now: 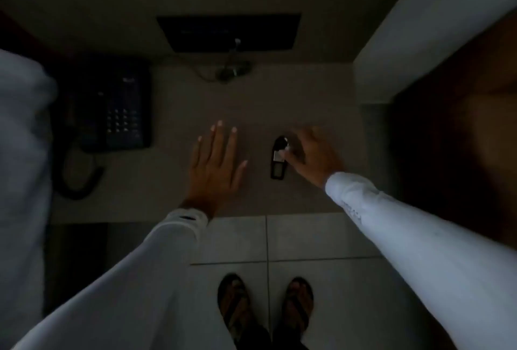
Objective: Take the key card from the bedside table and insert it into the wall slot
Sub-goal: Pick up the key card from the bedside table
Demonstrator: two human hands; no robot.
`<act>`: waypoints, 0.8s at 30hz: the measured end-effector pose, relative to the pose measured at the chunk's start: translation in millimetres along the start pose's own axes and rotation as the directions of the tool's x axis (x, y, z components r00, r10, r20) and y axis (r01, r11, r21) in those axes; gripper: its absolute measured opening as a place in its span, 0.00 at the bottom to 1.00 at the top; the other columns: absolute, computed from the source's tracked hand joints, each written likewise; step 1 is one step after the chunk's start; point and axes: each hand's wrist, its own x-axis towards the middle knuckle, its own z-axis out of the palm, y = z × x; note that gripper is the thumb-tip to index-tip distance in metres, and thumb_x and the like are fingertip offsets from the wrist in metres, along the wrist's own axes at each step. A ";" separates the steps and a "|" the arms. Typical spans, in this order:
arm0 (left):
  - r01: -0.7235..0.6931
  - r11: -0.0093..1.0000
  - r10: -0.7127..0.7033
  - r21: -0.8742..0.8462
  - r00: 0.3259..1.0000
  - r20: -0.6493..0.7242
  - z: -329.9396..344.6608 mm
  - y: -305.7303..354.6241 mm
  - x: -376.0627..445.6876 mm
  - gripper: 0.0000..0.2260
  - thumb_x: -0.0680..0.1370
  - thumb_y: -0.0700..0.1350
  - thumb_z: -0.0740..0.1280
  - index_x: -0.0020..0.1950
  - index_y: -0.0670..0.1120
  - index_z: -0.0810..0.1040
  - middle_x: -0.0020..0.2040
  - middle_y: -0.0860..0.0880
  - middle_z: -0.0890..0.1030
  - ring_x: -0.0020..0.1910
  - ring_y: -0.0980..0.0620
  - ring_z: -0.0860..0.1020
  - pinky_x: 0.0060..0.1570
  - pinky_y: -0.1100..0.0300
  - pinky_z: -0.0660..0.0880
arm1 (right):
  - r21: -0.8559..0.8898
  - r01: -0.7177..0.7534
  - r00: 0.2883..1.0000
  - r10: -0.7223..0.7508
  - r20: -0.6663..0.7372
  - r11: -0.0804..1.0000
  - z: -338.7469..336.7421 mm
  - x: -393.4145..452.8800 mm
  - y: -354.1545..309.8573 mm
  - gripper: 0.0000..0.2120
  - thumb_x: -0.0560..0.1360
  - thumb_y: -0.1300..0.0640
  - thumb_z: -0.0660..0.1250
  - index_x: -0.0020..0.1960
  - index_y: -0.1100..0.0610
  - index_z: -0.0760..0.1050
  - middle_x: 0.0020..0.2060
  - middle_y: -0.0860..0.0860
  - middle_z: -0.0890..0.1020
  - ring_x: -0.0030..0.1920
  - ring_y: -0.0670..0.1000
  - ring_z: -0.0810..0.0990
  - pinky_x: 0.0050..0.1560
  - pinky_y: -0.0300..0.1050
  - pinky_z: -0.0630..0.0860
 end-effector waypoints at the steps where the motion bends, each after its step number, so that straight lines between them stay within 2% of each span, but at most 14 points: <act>1: -0.006 1.000 0.007 -0.019 1.000 0.018 14.7 -1.5 3.7 0.30 0.85 0.56 0.55 0.82 0.40 0.65 0.82 0.33 0.65 0.81 0.34 0.65 0.79 0.34 0.65 | 0.046 -0.010 1.000 0.012 -0.027 0.999 9.1 9.3 6.2 0.29 0.75 0.43 0.69 0.72 0.51 0.68 0.68 0.58 0.71 0.67 0.60 0.73 0.69 0.55 0.71; 5: -0.014 0.999 0.017 -0.050 0.999 0.051 46.6 -3.8 9.8 0.28 0.86 0.52 0.60 0.83 0.40 0.62 0.83 0.33 0.61 0.83 0.35 0.60 0.82 0.34 0.60 | 0.088 0.003 0.998 0.002 -0.067 0.996 23.9 31.4 13.9 0.23 0.70 0.45 0.75 0.63 0.49 0.76 0.61 0.54 0.74 0.60 0.56 0.76 0.64 0.52 0.74; 8: -0.039 0.998 0.040 -0.046 0.999 0.022 54.6 -8.0 9.2 0.28 0.86 0.52 0.57 0.83 0.40 0.62 0.84 0.33 0.60 0.84 0.35 0.59 0.82 0.35 0.58 | 0.187 0.020 0.998 -0.009 -0.059 0.982 26.3 41.2 12.8 0.18 0.66 0.51 0.79 0.54 0.52 0.80 0.51 0.52 0.80 0.50 0.52 0.79 0.55 0.47 0.76; 12: -0.040 0.999 0.041 -0.026 0.998 0.056 49.7 -6.6 10.5 0.28 0.87 0.52 0.59 0.84 0.39 0.61 0.84 0.33 0.59 0.84 0.35 0.58 0.82 0.35 0.59 | 0.261 -0.034 0.999 0.035 0.004 0.965 20.8 50.2 11.2 0.16 0.64 0.54 0.81 0.49 0.52 0.82 0.40 0.45 0.80 0.37 0.39 0.76 0.41 0.32 0.73; 16: -0.042 0.997 0.048 -0.069 0.994 0.094 40.5 -8.0 12.7 0.30 0.86 0.50 0.63 0.83 0.38 0.60 0.84 0.32 0.58 0.84 0.34 0.57 0.82 0.35 0.58 | 0.354 -0.093 0.991 0.051 0.124 0.931 5.6 55.2 6.2 0.12 0.64 0.61 0.81 0.46 0.57 0.83 0.38 0.50 0.79 0.39 0.46 0.78 0.44 0.41 0.76; 18: -0.023 0.997 0.031 -0.076 0.993 0.110 29.4 -8.6 14.2 0.30 0.86 0.51 0.63 0.83 0.36 0.60 0.84 0.33 0.58 0.84 0.34 0.58 0.83 0.36 0.59 | 0.360 -0.103 0.986 0.048 0.159 0.927 -3.4 55.2 2.5 0.11 0.64 0.65 0.80 0.45 0.59 0.83 0.37 0.52 0.79 0.40 0.47 0.78 0.45 0.42 0.75; 21: -0.014 0.998 0.020 -0.056 0.994 0.109 4.2 -8.5 19.0 0.30 0.86 0.52 0.61 0.83 0.36 0.59 0.84 0.32 0.58 0.84 0.33 0.58 0.82 0.36 0.59 | 0.369 -0.118 0.986 0.066 0.150 0.922 -22.3 47.4 -6.3 0.11 0.64 0.67 0.79 0.46 0.64 0.84 0.38 0.54 0.81 0.42 0.49 0.79 0.47 0.44 0.75; 24: -0.034 0.999 0.035 -0.023 0.998 0.057 -37.7 -5.8 26.9 0.30 0.87 0.55 0.53 0.83 0.37 0.61 0.83 0.32 0.60 0.83 0.34 0.60 0.81 0.36 0.61 | 0.348 -0.117 0.991 0.090 0.095 0.930 -52.6 35.8 -25.8 0.12 0.64 0.66 0.80 0.46 0.65 0.84 0.41 0.56 0.85 0.42 0.51 0.81 0.48 0.45 0.78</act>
